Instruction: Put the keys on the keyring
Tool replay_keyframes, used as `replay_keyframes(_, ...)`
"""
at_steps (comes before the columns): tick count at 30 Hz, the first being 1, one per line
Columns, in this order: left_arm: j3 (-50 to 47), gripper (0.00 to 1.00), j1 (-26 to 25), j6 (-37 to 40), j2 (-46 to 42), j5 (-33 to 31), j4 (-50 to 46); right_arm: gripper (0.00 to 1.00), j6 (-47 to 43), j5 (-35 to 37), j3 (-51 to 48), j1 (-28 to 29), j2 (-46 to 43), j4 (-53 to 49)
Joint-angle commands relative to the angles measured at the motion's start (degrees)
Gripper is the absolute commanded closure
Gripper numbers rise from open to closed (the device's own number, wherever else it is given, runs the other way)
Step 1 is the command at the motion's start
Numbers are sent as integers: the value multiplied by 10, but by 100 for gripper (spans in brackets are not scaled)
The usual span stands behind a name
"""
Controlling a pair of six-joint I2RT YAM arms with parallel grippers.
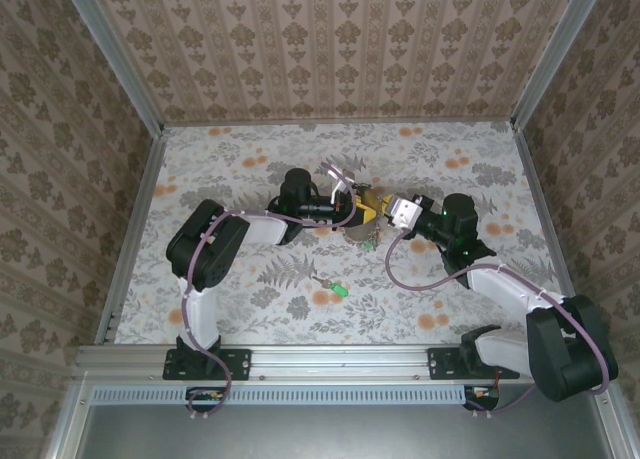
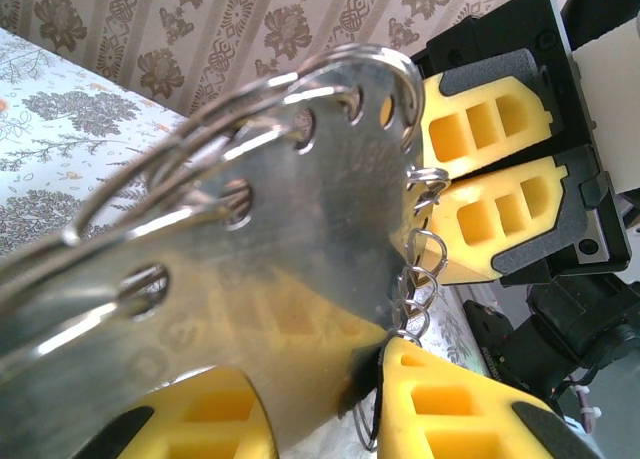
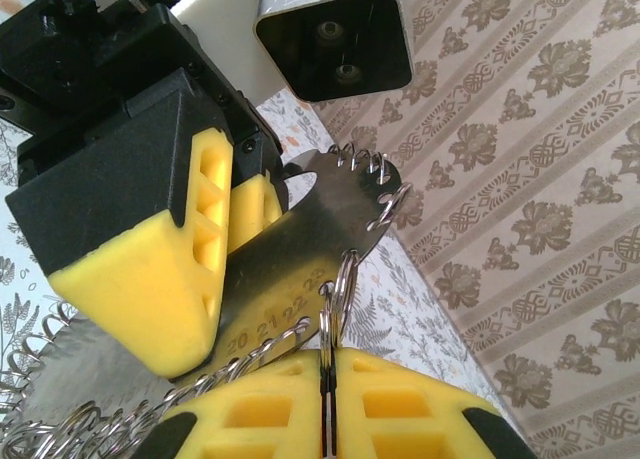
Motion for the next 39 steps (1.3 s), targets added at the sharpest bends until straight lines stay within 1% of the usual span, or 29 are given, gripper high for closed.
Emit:
replay_keyframes(1,20,78,-14,-4,3,21,23,92,13,-4,0,6,2,43)
replay_keyframes(2,20,77,-14,-4,3,21,23,93,12,-8,1,6,2,41)
replay_keyframes(4,20,77,-13,-4,4,21,25,99,9,-12,-1,6,2,40)
replay_keyframes(5,19,74,-12,-6,4,18,26,100,14,-10,0,6,2,37)
replay_keyframes(7,19,65,-8,-11,3,13,30,100,23,1,10,6,3,9)
replay_keyframes(9,17,59,-3,-17,1,11,39,100,32,11,16,5,3,-8)
replay_keyframes(11,13,46,5,-24,-3,11,44,100,45,31,21,5,2,-21)
replay_keyframes(12,12,44,8,-27,-5,13,48,100,46,45,25,5,2,-31)
replay_keyframes(15,8,45,14,-39,-10,31,63,100,62,90,43,3,3,-68)
replay_keyframes(18,3,45,14,-60,-9,30,82,100,76,116,78,0,6,-141)
replay_keyframes(20,-5,45,14,-83,-4,16,110,100,78,129,93,-1,10,-169)
replay_keyframes(23,-18,43,20,-143,12,-37,158,100,76,128,92,-3,8,-173)
replay_keyframes(25,-29,36,25,-180,26,-82,188,100,67,111,88,-4,2,-176)
replay_keyframes(26,-32,32,26,-190,27,-100,188,100,60,99,86,-4,-1,-178)
replay_keyframes(27,-34,30,25,-197,30,-114,187,100,51,80,82,-5,-5,-179)
replay_keyframes(28,-34,21,23,-197,32,-120,185,100,50,71,80,-4,-9,-180)
replay_keyframes(29,-34,1,20,-196,32,-127,181,100,49,66,78,-4,-12,-180)
replay_keyframes(32,-33,0,12,-188,28,-139,160,100,49,73,74,-2,-18,-179)
replay_keyframes(36,-34,0,3,-157,12,-161,105,100,52,107,71,-3,-23,-176)
replay_keyframes(39,-29,0,0,-132,2,-162,65,100,53,103,69,-4,-23,-173)
